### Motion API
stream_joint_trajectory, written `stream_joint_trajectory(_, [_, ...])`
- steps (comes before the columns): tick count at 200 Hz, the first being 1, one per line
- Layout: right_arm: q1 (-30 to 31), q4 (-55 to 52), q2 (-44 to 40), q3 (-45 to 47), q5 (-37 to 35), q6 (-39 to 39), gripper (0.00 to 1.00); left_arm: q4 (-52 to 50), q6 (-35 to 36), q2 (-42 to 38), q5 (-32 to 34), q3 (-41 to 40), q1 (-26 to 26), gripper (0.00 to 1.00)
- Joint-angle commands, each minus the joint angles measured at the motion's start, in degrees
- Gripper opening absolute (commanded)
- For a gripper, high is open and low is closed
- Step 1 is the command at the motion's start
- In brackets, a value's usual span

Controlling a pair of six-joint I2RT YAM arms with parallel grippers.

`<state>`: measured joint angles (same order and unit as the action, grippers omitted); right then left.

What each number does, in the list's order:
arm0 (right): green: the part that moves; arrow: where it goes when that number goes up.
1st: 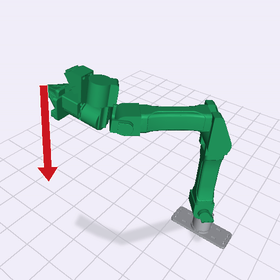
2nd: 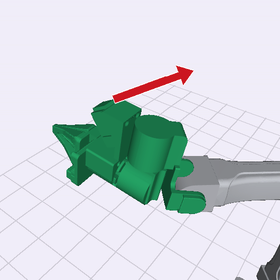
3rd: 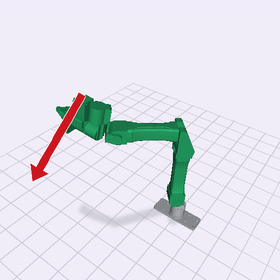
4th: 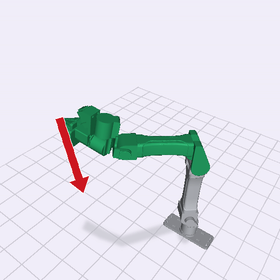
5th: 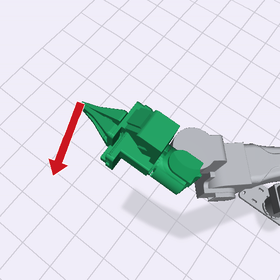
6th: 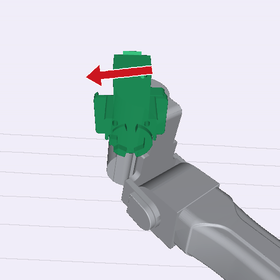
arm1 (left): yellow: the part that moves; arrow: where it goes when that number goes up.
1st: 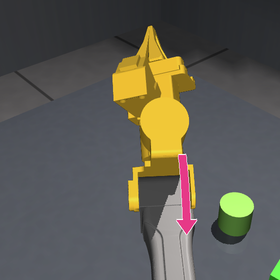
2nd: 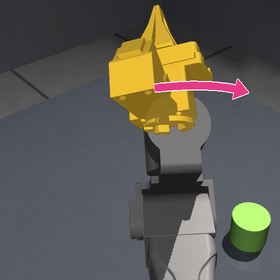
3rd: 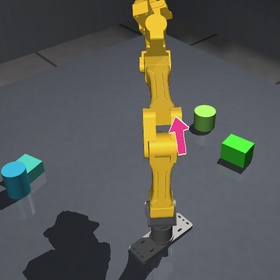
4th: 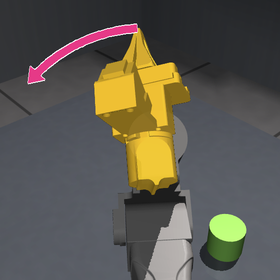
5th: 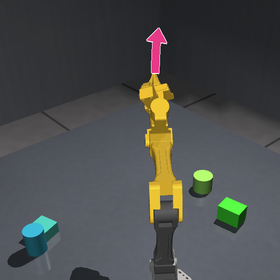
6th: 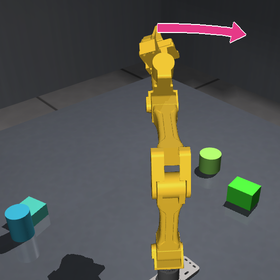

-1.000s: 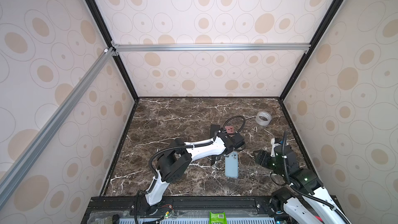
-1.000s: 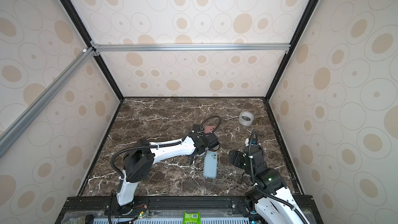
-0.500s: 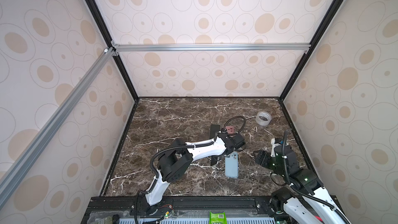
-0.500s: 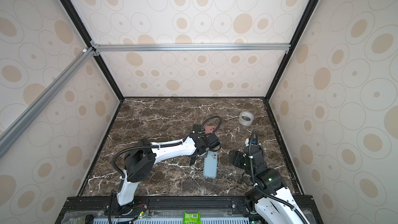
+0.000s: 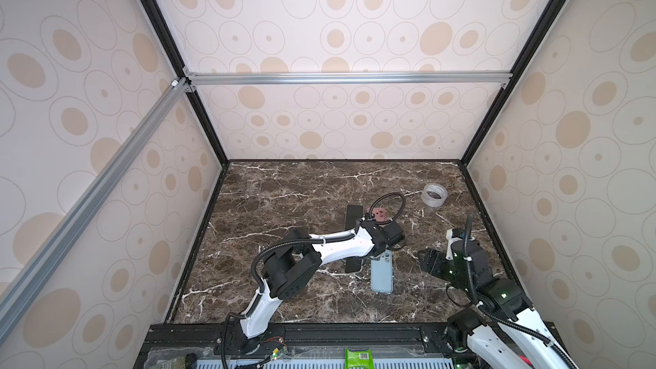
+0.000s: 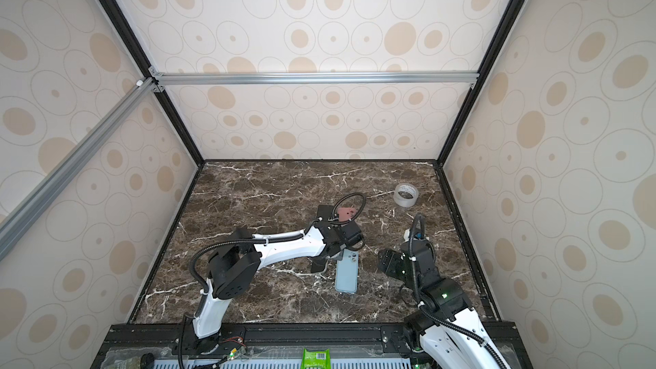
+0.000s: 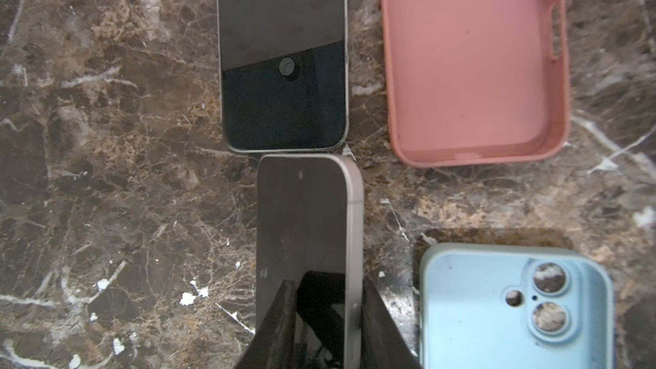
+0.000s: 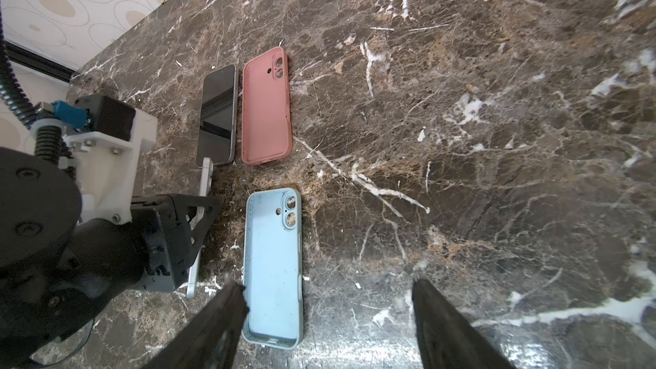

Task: Take the phone out of the phone case
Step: Place the phone at the center of the table.

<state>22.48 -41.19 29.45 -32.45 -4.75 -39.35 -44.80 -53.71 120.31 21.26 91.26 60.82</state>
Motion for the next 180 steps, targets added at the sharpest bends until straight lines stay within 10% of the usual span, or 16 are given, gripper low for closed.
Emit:
stream_joint_trajectory(1, [-0.21, -1.16, -0.18, 0.45, -0.94, 0.59, 0.77, -0.55, -1.39, 1.16, 0.89, -0.25, 0.50, 0.32])
stream_joint_trajectory(75, [-0.21, -1.60, 0.04, 0.03, -1.42, 1.19, 0.77, 1.14, -0.95, -0.62, 1.62, -0.01, 0.49, 0.45])
stream_joint_trajectory(134, [-0.16, 0.71, 4.46, -5.11, -3.93, 6.72, 0.89, 19.34, 9.13, -22.40, 9.77, -11.97, 0.62, 0.82])
stream_joint_trajectory(180, [-0.23, 8.04, 13.10, -9.67, -7.66, 10.32, 0.93, 33.71, 16.27, -38.34, 13.23, -26.38, -3.21, 0.91])
